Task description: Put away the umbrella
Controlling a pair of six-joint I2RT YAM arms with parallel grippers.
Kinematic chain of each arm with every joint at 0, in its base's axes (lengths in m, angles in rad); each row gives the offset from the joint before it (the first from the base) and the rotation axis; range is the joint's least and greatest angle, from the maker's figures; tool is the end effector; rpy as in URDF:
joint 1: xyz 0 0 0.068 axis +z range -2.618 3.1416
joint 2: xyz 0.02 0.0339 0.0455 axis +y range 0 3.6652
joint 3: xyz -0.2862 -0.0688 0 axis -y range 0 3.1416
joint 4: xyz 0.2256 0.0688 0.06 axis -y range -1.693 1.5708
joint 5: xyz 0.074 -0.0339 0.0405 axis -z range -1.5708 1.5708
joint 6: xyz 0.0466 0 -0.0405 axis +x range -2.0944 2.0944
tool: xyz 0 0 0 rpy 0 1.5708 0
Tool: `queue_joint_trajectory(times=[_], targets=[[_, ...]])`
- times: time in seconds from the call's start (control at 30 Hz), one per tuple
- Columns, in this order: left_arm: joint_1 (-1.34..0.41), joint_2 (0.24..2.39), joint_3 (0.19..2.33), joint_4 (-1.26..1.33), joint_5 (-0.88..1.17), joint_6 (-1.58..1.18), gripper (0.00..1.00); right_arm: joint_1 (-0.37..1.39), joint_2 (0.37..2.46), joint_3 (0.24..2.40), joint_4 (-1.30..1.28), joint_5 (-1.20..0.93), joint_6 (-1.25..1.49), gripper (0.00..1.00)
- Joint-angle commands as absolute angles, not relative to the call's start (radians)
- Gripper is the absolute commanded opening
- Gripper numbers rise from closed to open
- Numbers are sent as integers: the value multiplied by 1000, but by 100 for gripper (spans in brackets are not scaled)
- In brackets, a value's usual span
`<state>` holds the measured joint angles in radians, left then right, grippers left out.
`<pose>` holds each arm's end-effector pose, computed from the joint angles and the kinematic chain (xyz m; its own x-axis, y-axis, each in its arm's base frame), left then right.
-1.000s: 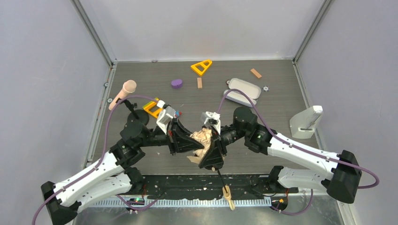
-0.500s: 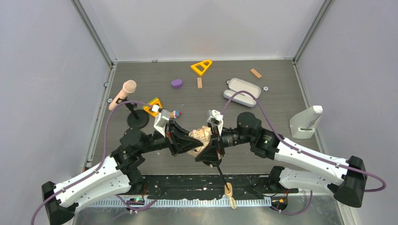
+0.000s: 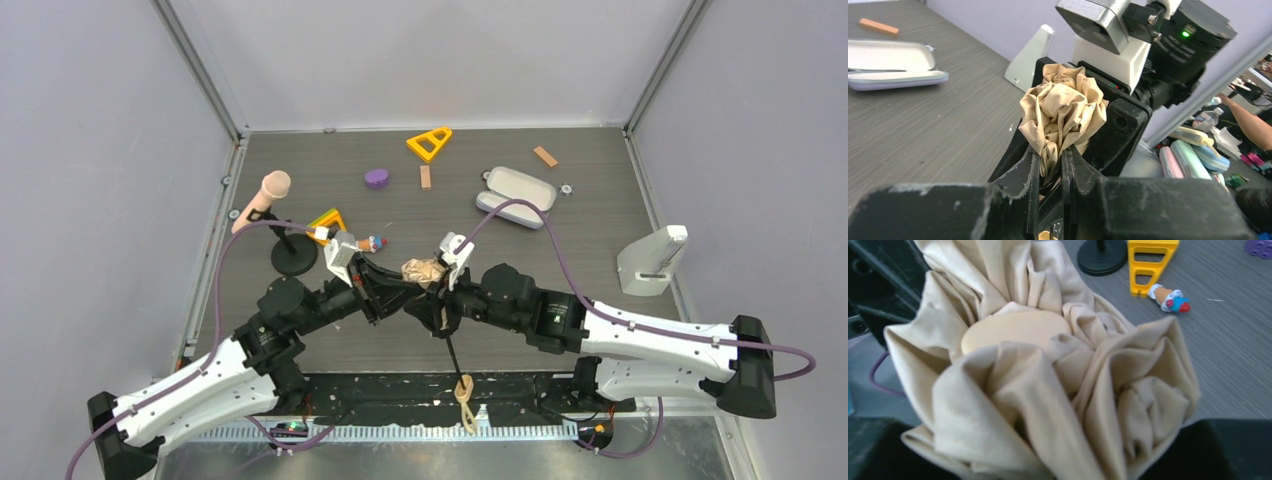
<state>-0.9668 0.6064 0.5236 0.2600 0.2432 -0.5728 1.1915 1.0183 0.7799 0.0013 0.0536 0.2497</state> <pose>0.0657 -0.1150 0.3388 -0.4218 -0.3149 -0.8502 0.8387 0.2206 -0.4978 0.0839 0.2038 0.3338 -0.3087 -0.1081 -0.9450 -0.8586 0.4591 0.2280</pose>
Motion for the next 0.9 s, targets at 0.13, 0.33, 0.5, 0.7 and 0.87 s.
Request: queue_joint_trajectory(times=[0.13,0.33,0.5,0.7,0.87], targets=[[-1018,558,533,350,301,-611,0,1216,1131,842,-60,702,293,58],[-1019,534,523,347,275,-613,0,1252,1171,875,-79,839,288,61],[-1019,516,517,342,256,-618,0,1281,1188,879,-83,927,280,61],[-1023,508,515,343,240,-624,0,1305,1248,900,-37,982,248,60],[-1029,499,507,354,217,-634,0,1313,1325,947,-33,1036,214,60]])
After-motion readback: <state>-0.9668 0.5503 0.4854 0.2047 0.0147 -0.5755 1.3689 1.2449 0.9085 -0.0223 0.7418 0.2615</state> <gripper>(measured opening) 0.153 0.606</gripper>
